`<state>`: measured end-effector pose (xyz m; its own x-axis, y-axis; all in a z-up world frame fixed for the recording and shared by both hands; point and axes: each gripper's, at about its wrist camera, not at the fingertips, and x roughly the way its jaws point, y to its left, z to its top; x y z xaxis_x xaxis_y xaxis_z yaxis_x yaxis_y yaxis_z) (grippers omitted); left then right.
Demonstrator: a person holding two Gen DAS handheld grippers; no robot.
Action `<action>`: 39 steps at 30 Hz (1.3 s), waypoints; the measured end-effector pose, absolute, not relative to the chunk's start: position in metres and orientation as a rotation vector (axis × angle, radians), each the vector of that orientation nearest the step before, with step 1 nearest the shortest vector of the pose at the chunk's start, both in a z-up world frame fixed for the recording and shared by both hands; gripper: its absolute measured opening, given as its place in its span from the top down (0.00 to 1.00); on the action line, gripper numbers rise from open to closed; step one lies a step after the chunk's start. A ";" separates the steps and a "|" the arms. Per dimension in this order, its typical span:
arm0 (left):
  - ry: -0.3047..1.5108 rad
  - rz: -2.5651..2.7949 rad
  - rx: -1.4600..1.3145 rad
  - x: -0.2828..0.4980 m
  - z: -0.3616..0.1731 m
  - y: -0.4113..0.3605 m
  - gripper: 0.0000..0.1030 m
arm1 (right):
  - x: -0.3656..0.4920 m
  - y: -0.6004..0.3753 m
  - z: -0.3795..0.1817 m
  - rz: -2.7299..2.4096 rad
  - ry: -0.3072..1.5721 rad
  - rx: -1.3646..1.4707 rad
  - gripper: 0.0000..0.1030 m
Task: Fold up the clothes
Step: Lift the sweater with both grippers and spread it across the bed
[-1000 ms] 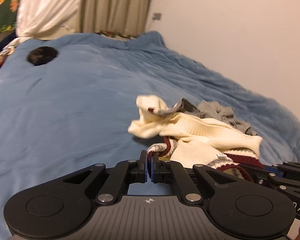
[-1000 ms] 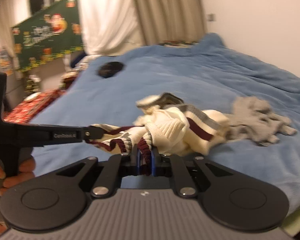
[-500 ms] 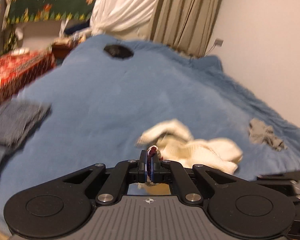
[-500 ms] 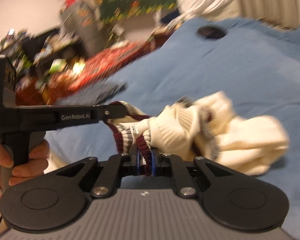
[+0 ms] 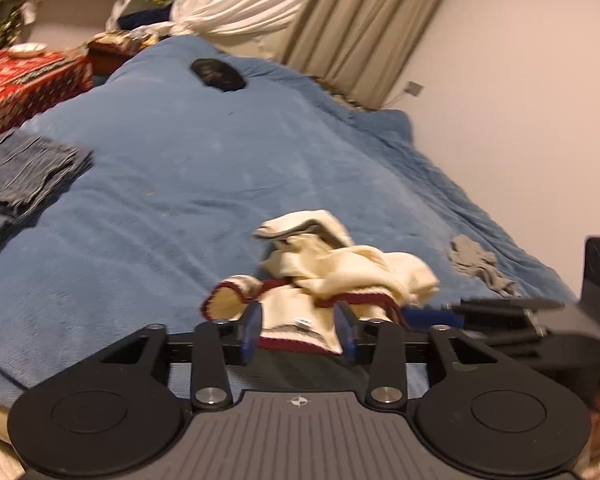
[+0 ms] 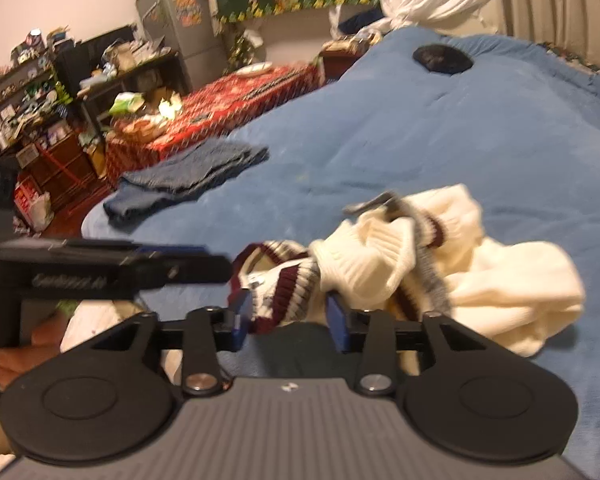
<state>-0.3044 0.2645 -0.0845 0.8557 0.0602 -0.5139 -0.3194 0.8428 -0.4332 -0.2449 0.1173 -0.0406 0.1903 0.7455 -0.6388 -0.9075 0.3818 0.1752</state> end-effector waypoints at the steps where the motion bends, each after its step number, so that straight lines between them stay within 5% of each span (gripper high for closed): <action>1: 0.503 0.198 -0.527 -0.305 -0.082 0.260 0.55 | -0.242 0.112 -0.037 1.176 0.711 -0.264 0.46; 6: 0.512 0.155 -0.502 -0.302 -0.078 0.241 0.54 | -0.203 0.077 -0.016 1.164 0.655 -0.252 0.33; 13: 0.601 0.157 -0.423 -0.278 -0.094 0.222 0.45 | -0.157 0.060 -0.036 1.067 0.651 -0.278 0.32; 21: 0.714 0.260 -0.346 -0.240 -0.131 0.215 0.48 | -0.128 0.088 -0.082 1.040 0.690 -0.307 0.34; 22: 0.710 0.280 -0.348 -0.238 -0.133 0.217 0.55 | -0.125 0.095 -0.089 1.039 0.697 -0.306 0.39; 23: 0.708 0.303 -0.352 -0.235 -0.135 0.220 0.77 | -0.121 0.100 -0.094 1.034 0.702 -0.306 0.62; 24: 0.713 0.334 -0.358 -0.232 -0.137 0.224 0.88 | -0.118 0.105 -0.099 1.026 0.704 -0.309 0.79; 25: 0.721 0.367 -0.359 -0.231 -0.137 0.228 0.89 | -0.115 0.110 -0.102 1.016 0.704 -0.304 0.93; 39: 0.440 0.544 -0.273 -0.233 -0.015 0.306 0.91 | -0.048 0.002 0.010 0.658 0.385 -0.144 0.94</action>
